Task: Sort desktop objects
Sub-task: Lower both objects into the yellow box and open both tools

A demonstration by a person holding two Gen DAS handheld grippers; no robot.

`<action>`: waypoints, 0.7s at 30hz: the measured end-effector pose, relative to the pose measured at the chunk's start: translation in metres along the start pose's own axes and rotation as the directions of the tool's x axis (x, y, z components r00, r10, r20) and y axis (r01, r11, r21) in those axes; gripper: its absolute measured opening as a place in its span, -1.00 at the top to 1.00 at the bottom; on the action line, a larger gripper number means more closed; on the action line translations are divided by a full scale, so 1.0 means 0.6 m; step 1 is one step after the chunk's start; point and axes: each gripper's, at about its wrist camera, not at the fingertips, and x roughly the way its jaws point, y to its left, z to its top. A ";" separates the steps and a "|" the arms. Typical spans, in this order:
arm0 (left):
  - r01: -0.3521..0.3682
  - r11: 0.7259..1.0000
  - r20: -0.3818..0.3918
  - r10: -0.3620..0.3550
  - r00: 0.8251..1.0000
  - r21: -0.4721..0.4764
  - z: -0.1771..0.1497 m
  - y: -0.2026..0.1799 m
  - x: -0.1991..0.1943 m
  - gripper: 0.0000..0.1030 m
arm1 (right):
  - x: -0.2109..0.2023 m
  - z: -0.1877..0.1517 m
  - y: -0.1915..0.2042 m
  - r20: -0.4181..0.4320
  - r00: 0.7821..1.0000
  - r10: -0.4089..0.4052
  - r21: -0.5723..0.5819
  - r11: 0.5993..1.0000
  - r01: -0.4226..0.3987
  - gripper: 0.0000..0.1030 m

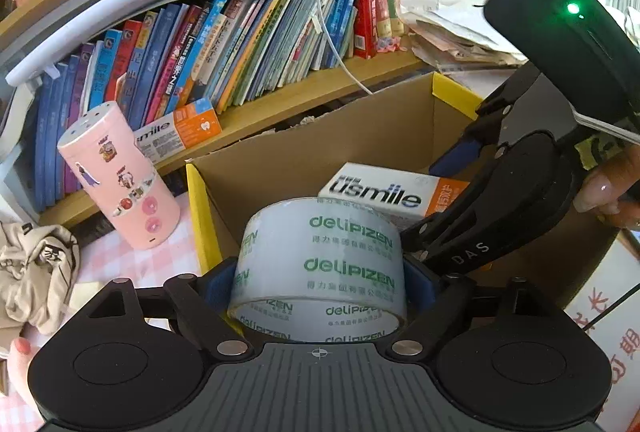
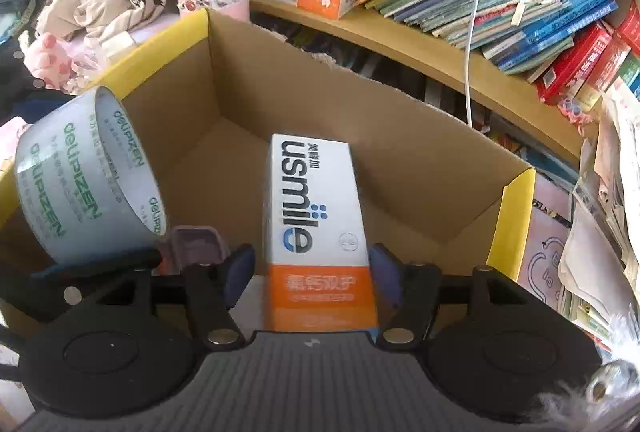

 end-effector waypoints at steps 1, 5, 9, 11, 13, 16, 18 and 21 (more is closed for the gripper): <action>-0.004 1.000 0.005 0.004 1.000 0.003 -0.001 -0.001 -0.004 -0.73 | -0.004 -0.002 0.002 0.006 1.000 0.000 0.001 1.000 0.000 -0.23; -0.026 0.999 0.032 0.025 0.999 0.019 -0.002 -0.007 -0.022 -0.77 | -0.022 -0.012 0.009 0.034 0.999 -0.002 0.005 1.000 0.002 -0.40; -0.038 0.999 0.096 0.038 0.995 -0.003 -0.003 0.000 -0.051 -0.90 | -0.047 -0.022 0.004 0.087 0.996 -0.011 0.053 0.999 0.006 -0.62; -0.032 0.999 0.133 0.035 0.991 -0.024 -0.004 0.004 -0.069 -0.92 | -0.061 -0.026 0.002 0.111 0.994 -0.016 0.077 0.997 0.007 -0.62; -0.035 0.999 0.161 0.041 0.986 -0.042 -0.008 0.006 -0.087 -0.92 | -0.077 -0.030 0.002 0.136 0.991 -0.021 0.093 0.996 0.009 -0.63; -0.036 0.997 0.188 0.048 0.981 -0.070 -0.016 0.009 -0.112 -0.93 | -0.099 -0.038 0.008 0.171 0.985 -0.026 0.101 0.995 0.008 -0.64; -0.034 0.996 0.198 0.051 0.979 -0.087 -0.022 0.011 -0.127 -0.93 | -0.111 -0.043 0.015 0.189 0.982 -0.023 0.104 0.995 0.003 -0.65; -0.041 0.993 0.207 0.064 0.976 -0.115 -0.032 0.015 -0.147 -0.94 | -0.128 -0.053 0.028 0.213 0.977 -0.021 0.103 0.995 -0.001 -0.67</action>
